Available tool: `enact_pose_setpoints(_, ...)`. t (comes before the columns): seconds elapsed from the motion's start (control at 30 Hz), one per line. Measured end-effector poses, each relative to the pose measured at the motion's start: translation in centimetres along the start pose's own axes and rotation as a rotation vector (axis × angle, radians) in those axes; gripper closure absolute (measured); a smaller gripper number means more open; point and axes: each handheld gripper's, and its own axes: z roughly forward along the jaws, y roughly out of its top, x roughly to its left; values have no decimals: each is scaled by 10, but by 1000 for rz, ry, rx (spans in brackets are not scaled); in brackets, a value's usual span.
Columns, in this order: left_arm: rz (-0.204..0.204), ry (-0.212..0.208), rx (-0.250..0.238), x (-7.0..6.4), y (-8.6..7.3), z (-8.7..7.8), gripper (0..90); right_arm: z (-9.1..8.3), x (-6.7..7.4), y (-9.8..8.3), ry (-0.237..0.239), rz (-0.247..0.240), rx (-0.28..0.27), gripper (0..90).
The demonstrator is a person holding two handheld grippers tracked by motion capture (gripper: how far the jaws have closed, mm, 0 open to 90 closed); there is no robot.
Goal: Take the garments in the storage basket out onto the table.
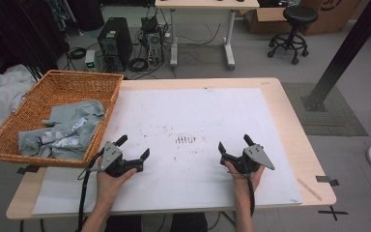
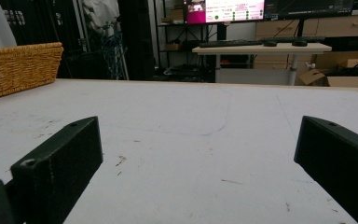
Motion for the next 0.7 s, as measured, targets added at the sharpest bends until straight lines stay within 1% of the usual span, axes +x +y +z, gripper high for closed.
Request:
enact_pose_setpoints(0.03, 0, 0, 0, 0, 0, 0, 19, 0, 0, 0, 0, 0, 0, 7)
enact_pose_setpoints(0.07, -15, -11, -14, 1, 13, -6, 25, 0, 0, 0, 0, -1, 1, 8)
enact_pose_setpoints(0.1, -15, -11, -14, 1, 13, -6, 27, 0, 0, 0, 1, 0, 2, 8)
enact_pose_setpoints(0.13, -28, -19, -29, 6, 28, -12, 28, 0, 0, 0, 1, -1, 2, 8)
enact_pose_setpoints(0.17, -28, -19, -29, 6, 28, -12, 35, 0, 0, 0, 1, -1, 2, 8)
enact_pose_setpoints(0.2, -32, -28, -45, 17, 49, -19, 40, 0, 0, 0, 1, -1, 4, 9)
enact_pose_setpoints(0.23, -32, -28, -45, 17, 49, -19, 40, 0, 0, 0, 1, -1, 4, 9)
enact_pose_setpoints(0.27, -25, -31, -42, 24, 58, -23, 40, 0, 0, 0, 1, -2, 4, 10)
enact_pose_setpoints(0.3, -11, -29, -30, 31, 66, -26, 40, 0, 0, 0, 1, -3, 5, 11)
enact_pose_setpoints(0.33, 22, -11, 11, 46, 79, -31, 44, 0, 0, 0, 1, -6, 6, 12)
enact_pose_setpoints(0.37, 22, -11, 11, 46, 79, -31, 53, 0, 0, 0, 1, -6, 6, 12)
enact_pose_setpoints(0.4, 44, 11, 20, 57, 85, -35, 53, 0, 0, 0, 1, -6, 6, 14)
enact_pose_setpoints(0.43, 49, 38, 45, 65, 89, -38, 65, 0, 0, 0, 1, -5, 5, 14)
enact_pose_setpoints(0.47, 61, 72, 80, 80, 94, -42, 67, 0, 0, 0, 1, -4, 4, 16)
enact_pose_setpoints(0.5, 61, 72, 80, 80, 94, -42, 71, 0, 0, 0, 1, -4, 4, 16)
enact_pose_setpoints(0.53, 80, 116, 124, 98, 97, -47, 73, 0, 0, 0, 1, -5, 6, 17)
enact_pose_setpoints(0.57, 80, 116, 124, 98, 97, -47, 74, 0, 0, 0, 0, -6, 7, 18)
enact_pose_setpoints(0.6, 97, 154, 172, 117, 99, -51, 75, 1, 0, 0, 1, -7, 8, 19)
enact_pose_setpoints(0.63, 97, 154, 172, 117, 99, -51, 75, 1, 0, 0, 1, -7, 8, 19)
enact_pose_setpoints(0.67, 98, 178, 219, 138, 97, -54, 79, 1, 0, 0, 0, -7, 8, 21)
enact_pose_setpoints(0.7, 98, 178, 219, 138, 97, -54, 88, 1, 0, 0, 0, -7, 8, 21)
